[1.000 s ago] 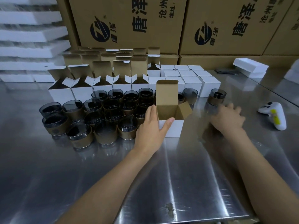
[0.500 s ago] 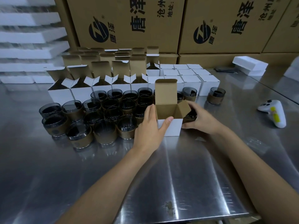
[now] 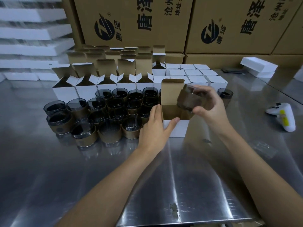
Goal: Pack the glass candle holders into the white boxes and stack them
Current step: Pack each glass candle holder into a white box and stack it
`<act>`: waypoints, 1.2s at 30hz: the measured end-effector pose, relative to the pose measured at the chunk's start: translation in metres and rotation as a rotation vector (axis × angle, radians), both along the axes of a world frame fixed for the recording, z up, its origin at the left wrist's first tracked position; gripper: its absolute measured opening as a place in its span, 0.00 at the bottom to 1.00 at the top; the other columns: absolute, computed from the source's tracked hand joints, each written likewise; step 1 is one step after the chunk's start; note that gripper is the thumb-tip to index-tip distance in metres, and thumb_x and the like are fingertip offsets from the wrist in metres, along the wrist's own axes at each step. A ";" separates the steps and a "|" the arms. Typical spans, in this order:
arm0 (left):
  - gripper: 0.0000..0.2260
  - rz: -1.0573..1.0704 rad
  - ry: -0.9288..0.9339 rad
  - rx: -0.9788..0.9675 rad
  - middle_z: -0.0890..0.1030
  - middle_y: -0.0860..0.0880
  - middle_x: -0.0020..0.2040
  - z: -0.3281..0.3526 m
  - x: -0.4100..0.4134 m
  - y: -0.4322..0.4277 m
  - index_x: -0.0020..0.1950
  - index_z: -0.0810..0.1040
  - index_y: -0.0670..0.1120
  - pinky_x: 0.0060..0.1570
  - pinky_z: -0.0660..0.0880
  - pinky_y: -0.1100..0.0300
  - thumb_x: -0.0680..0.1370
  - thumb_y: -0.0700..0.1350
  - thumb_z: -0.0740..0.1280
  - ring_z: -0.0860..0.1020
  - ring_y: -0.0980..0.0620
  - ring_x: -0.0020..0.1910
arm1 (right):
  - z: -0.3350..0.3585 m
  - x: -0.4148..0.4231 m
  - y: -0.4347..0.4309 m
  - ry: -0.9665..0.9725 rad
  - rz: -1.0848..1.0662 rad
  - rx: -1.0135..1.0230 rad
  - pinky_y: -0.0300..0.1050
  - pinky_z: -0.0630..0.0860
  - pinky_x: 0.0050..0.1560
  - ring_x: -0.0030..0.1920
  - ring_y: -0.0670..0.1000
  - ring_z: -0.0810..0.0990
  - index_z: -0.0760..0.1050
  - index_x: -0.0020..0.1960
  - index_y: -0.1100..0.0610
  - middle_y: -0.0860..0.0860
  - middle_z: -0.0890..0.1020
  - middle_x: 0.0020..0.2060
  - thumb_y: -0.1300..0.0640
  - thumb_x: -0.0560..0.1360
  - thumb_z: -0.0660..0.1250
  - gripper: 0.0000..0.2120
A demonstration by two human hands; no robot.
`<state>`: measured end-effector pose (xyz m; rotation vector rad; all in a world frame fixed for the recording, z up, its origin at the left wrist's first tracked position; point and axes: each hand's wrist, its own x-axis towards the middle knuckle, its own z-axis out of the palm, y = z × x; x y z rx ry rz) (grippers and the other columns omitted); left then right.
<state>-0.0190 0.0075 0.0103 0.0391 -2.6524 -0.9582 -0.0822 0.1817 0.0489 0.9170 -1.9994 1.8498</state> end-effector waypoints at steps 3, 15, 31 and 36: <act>0.33 0.010 0.009 -0.005 0.62 0.53 0.75 0.001 0.000 0.000 0.76 0.59 0.49 0.55 0.75 0.45 0.77 0.67 0.55 0.75 0.44 0.62 | -0.002 0.007 -0.006 0.025 -0.004 0.080 0.43 0.72 0.59 0.58 0.46 0.76 0.73 0.58 0.47 0.45 0.77 0.56 0.43 0.60 0.79 0.29; 0.35 0.022 0.003 -0.004 0.58 0.52 0.78 0.001 0.001 0.001 0.78 0.55 0.48 0.59 0.74 0.44 0.77 0.67 0.55 0.73 0.44 0.66 | -0.007 0.006 -0.010 0.017 -0.123 0.219 0.44 0.69 0.66 0.61 0.43 0.75 0.74 0.50 0.47 0.43 0.78 0.59 0.57 0.66 0.79 0.18; 0.37 -0.030 0.095 0.174 0.53 0.53 0.78 -0.003 -0.001 0.000 0.79 0.55 0.44 0.69 0.59 0.62 0.78 0.63 0.61 0.58 0.54 0.75 | -0.022 -0.014 -0.006 -0.299 -0.096 -0.230 0.38 0.71 0.60 0.59 0.44 0.78 0.72 0.66 0.54 0.47 0.78 0.60 0.58 0.82 0.55 0.14; 0.36 -0.057 0.142 0.242 0.50 0.52 0.79 -0.005 -0.001 0.004 0.79 0.52 0.44 0.69 0.53 0.69 0.79 0.58 0.63 0.53 0.57 0.76 | -0.035 -0.007 -0.021 -0.666 0.136 -0.347 0.48 0.73 0.62 0.62 0.55 0.77 0.68 0.72 0.59 0.56 0.79 0.61 0.66 0.80 0.50 0.22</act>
